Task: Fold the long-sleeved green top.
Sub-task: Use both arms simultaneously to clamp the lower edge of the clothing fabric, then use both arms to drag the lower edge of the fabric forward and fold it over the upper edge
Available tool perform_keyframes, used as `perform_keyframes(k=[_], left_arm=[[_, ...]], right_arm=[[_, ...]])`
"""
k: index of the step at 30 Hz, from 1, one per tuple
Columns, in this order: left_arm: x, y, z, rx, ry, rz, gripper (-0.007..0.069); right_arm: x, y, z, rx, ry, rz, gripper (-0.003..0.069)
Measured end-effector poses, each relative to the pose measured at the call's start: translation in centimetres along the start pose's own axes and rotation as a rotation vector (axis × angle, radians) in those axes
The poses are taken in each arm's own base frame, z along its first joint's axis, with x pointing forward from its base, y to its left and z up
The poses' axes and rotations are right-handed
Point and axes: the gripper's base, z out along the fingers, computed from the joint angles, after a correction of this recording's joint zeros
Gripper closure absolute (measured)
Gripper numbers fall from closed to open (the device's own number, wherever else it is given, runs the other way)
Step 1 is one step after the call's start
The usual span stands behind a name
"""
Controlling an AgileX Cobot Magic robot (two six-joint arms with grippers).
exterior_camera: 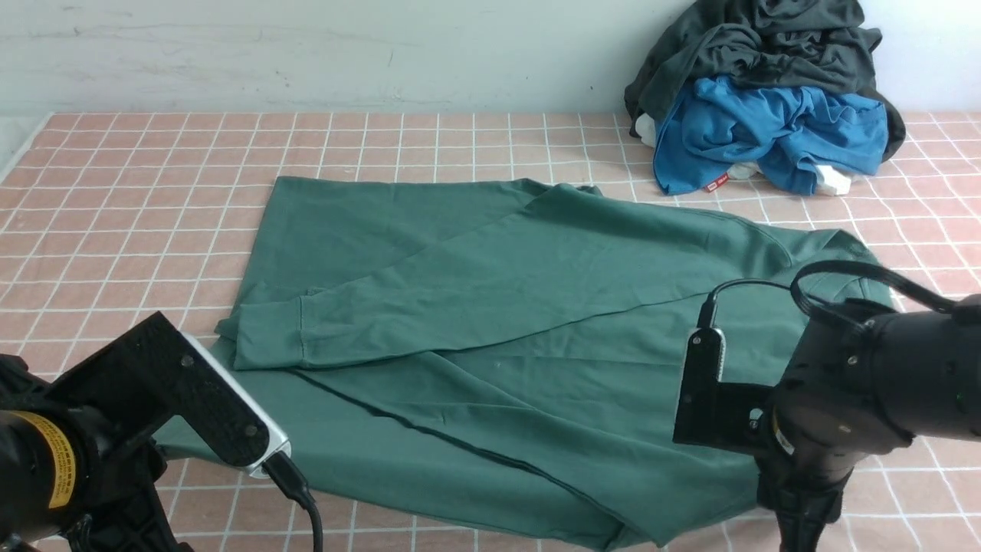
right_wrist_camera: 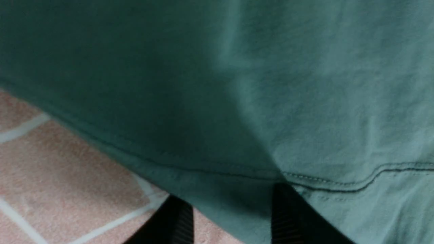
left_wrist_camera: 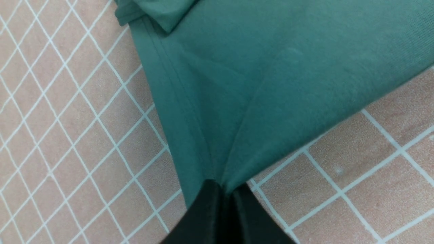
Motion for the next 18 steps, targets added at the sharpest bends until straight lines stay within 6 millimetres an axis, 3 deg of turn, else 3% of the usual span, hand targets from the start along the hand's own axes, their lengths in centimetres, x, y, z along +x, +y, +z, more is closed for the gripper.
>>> perform_keyframes(k=[3,5,12,14,18], left_arm=[[0.0,0.0,0.0,0.000,0.000,0.000,0.0618],[0.0,0.0,0.0,0.001,0.002,-0.001,0.0618],[-0.2,1.0,-1.9,-0.005,0.039,-0.175,0.0613],[-1.1,1.9,-2.7,-0.021,0.013,-0.240,0.0608],[-4.7,6.0,-2.8,-0.090,-0.099,-0.401,0.0607]], right_arm=[[-0.1,-0.2,0.1,0.028,-0.013,0.028,0.0589],[0.0,-0.3,-0.2,0.037,-0.021,0.043,0.0636],[2.4,-1.1,-5.2,0.090,-0.049,0.153,0.0650],[2.9,-1.4,-6.3,0.116,-0.079,0.169,0.0649],[2.6,-5.0,-7.9,0.221,-0.245,0.250,0.0649]])
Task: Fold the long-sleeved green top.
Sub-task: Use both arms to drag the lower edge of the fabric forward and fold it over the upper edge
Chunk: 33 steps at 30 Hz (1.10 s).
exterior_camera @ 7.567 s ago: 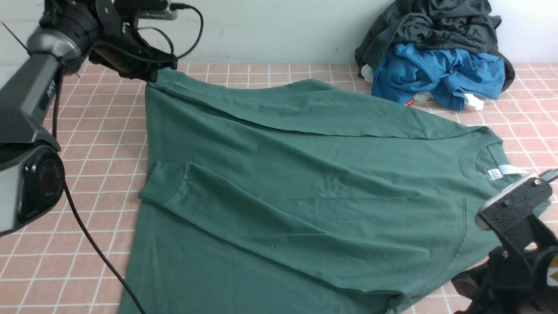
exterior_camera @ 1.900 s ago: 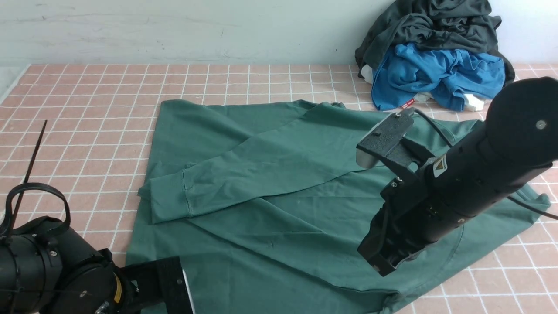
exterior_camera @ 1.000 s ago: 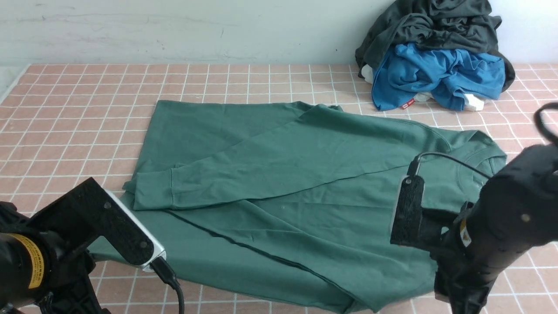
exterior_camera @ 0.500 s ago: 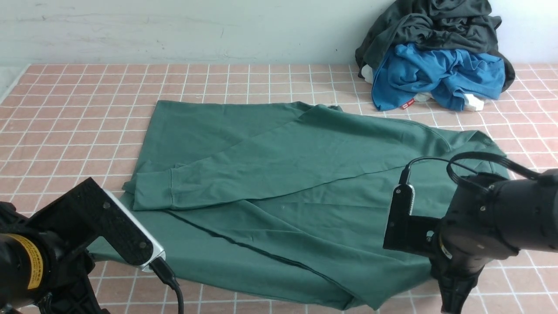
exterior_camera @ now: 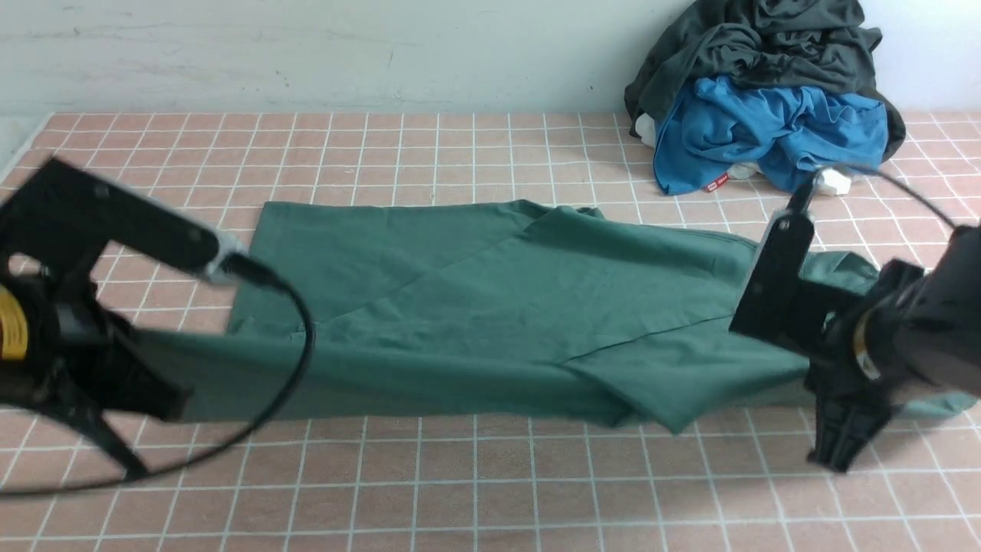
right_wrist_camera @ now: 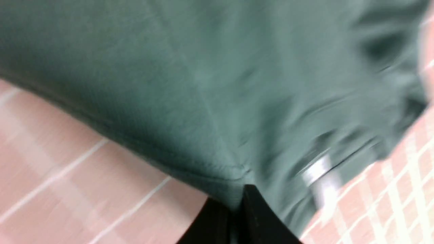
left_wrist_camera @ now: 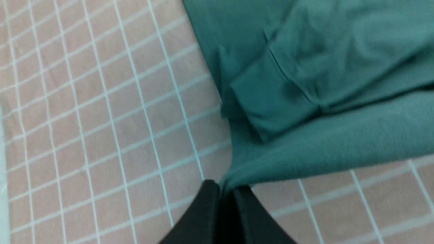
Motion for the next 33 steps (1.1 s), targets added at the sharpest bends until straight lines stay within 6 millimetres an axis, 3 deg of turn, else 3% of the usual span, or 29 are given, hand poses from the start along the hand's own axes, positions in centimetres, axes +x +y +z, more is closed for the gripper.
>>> perform_keyframes(k=[3,6,9,16,19,21,24,26,28,31,33], left_arm=[[-2.8,1.5,2.4,-0.033,-0.037,-0.066,0.0607],[-5.3,2.9,6.5,-0.055,-0.051,-0.111,0.0607],[-7.5,3.6,11.4,-0.053,-0.061,-0.119,0.0607],[-10.8,3.6,22.8,-0.057,0.013,-0.119,0.0592],[-11.2,3.5,26.9,-0.080,0.091,-0.127,0.0526],[-11.5,3.7,29.2,-0.103,0.142,-0.140,0.0434],[-12.3,4.2,30.3,-0.133,0.177,-0.157,0.0313],[-13.7,4.9,30.0,-0.160,0.170,-0.175,0.0230],[-14.8,5.5,29.1,-0.175,0.148,-0.180,0.0195],[-16.6,6.3,27.4,-0.180,0.096,-0.174,0.0171],[-17.6,6.4,26.0,-0.134,0.072,-0.183,0.0178]], right_arm=[[-1.6,-3.6,1.2,0.069,-0.127,0.077,0.0649],[-3.5,-7.1,3.4,0.127,-0.213,0.130,0.0649],[-5.1,-9.2,6.2,0.151,-0.224,0.147,0.0649],[-7.5,-10.2,13.3,0.124,-0.154,0.183,0.0608],[-7.8,-10.2,15.1,0.111,-0.100,0.197,0.0539],[-7.8,-10.4,15.6,0.100,-0.055,0.220,0.0467],[-7.9,-10.9,15.1,0.095,-0.018,0.256,0.0396],[-8.3,-11.6,14.3,0.087,0.010,0.300,0.0352],[-8.8,-11.9,13.4,0.067,0.023,0.343,0.0343],[-10.0,-11.8,12.1,-0.018,0.006,0.419,0.0365],[-11.6,-10.6,11.2,-0.187,-0.069,0.425,0.0461]])
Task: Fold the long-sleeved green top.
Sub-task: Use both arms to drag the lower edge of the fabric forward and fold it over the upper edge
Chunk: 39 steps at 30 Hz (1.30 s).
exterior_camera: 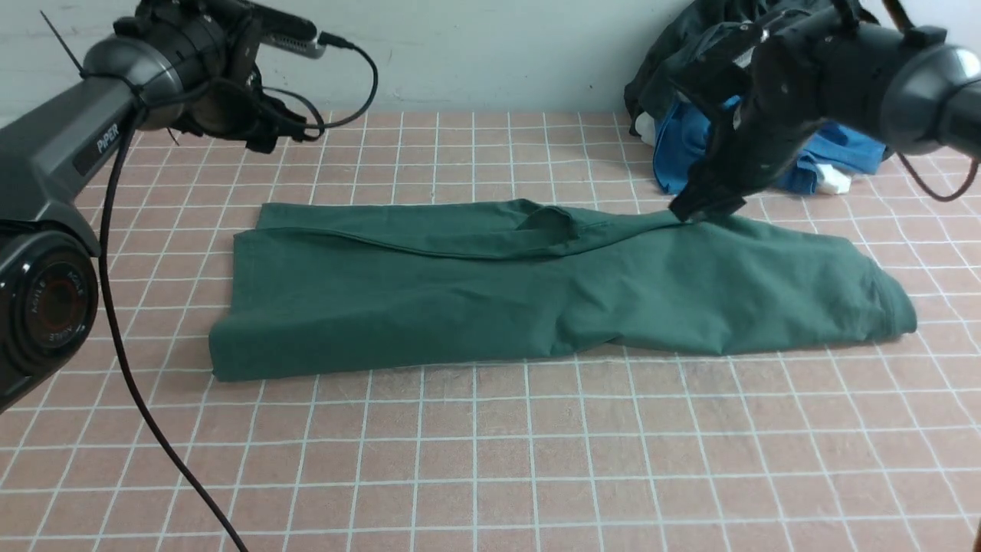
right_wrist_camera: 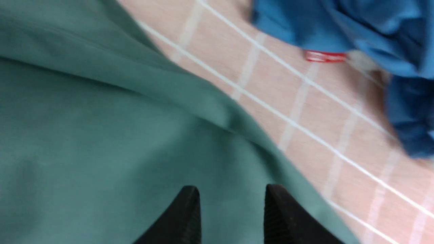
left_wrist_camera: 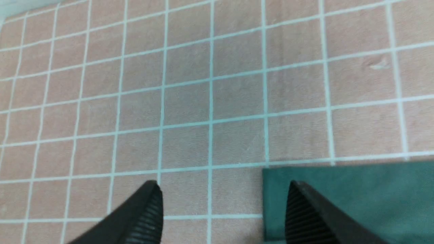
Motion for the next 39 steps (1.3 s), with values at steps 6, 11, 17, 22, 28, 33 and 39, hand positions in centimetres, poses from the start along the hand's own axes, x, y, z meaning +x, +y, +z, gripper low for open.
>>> perform_keyframes(k=[6,11,17,22,28,33,39], left_arm=[[0.1,-1.8,-1.2,0.240,0.043,0.039,0.0335],[0.8,-3.8,-2.5,0.502,0.095,0.168,0.0568],[0.5,-4.3,-5.5,0.663,0.096,0.229,0.0627],[-0.4,-2.8,-9.7,0.645,0.051,0.258,0.0628],[-1.8,0.8,-16.5,0.559,-0.077,0.256,0.0628],[-2.0,1.4,-19.6,0.596,-0.136,0.234,0.0628],[-2.1,-0.9,-19.2,0.690,-0.128,0.237,0.0628]], right_arm=[[-0.6,4.2,4.1,-0.335,-0.111,-0.081,0.0657],[-0.3,5.1,9.7,-0.351,-0.165,-0.151,0.0672],[-4.0,2.5,10.7,-0.145,-0.421,0.049,0.0663],[-6.0,-1.1,7.2,-0.075,-0.511,0.201,0.0585],[-4.3,-4.7,1.7,-0.093,-0.270,0.214,0.0486],[-2.4,-4.5,-0.3,-0.297,-0.108,0.141,0.0546],[-2.6,1.1,6.2,-0.548,-0.167,-0.033,0.0662]])
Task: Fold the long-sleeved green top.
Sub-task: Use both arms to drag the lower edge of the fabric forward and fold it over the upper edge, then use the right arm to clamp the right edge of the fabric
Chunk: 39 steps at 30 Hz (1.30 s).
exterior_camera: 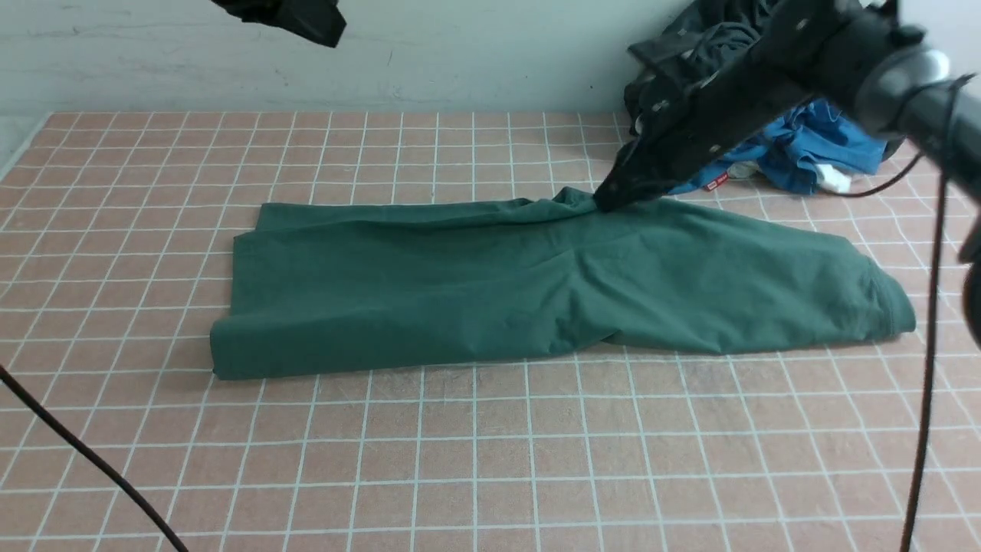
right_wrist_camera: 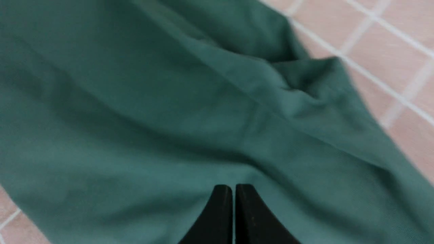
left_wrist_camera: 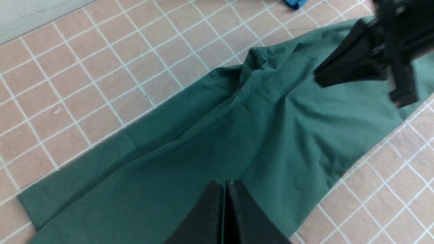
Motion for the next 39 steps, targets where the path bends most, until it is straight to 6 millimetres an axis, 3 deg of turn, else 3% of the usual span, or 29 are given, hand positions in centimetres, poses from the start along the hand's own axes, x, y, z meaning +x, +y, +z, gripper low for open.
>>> perform_keyframes(k=[5,10,13,17,20,24,28,30,32,33,35,39], left_arm=[[-0.2,-0.8,-0.8,-0.035,0.004,0.031,0.0628],[-0.5,-1.2,-3.2,-0.105,-0.014,0.050,0.0628],[-0.4,-1.9,-5.2,-0.134,-0.032,0.059,0.0628],[0.6,-2.6,-6.5,-0.154,-0.011,0.062,0.0628],[2.8,-3.5,-8.0,-0.182,0.042,0.049,0.0628],[7.3,-5.4,-10.6,-0.236,0.085,-0.007,0.0628],[13.4,-7.8,-12.6,-0.300,0.015,-0.043,0.0628],[16.9,-9.0,-12.9,-0.323,-0.025,-0.044,0.0628],[18.6,-9.5,-12.9,-0.334,-0.046,-0.042,0.0628],[21.8,-10.3,-12.5,-0.351,-0.079,-0.047,0.0628],[24.4,-10.9,-12.0,-0.361,-0.109,-0.068,0.0628],[29.4,-11.6,-10.2,-0.370,-0.127,-0.129,0.0628]], right_arm=[[1.3,-0.6,6.6,0.047,-0.064,-0.098,0.0671],[-0.1,-2.4,7.5,0.238,-0.304,0.009,0.0671],[-0.9,-4.0,6.7,0.347,-0.474,0.172,0.0659],[-1.3,-5.2,4.6,0.368,-0.528,0.225,0.0621],[-1.8,-5.1,0.4,0.284,-0.458,0.178,0.0569],[-1.7,-4.5,-7.3,0.267,-0.279,0.173,0.0538],[1.1,-5.2,-13.2,0.415,0.009,0.294,0.0529],[2.8,-6.7,-14.5,0.508,0.076,0.392,0.0524],[4.0,-7.8,-15.1,0.551,0.103,0.445,0.0517],[6.1,-9.2,-15.3,0.583,0.146,0.524,0.0494],[7.8,-10.1,-15.2,0.592,0.186,0.570,0.0464],[11.2,-11.0,-14.0,0.579,0.291,0.638,0.0329]])
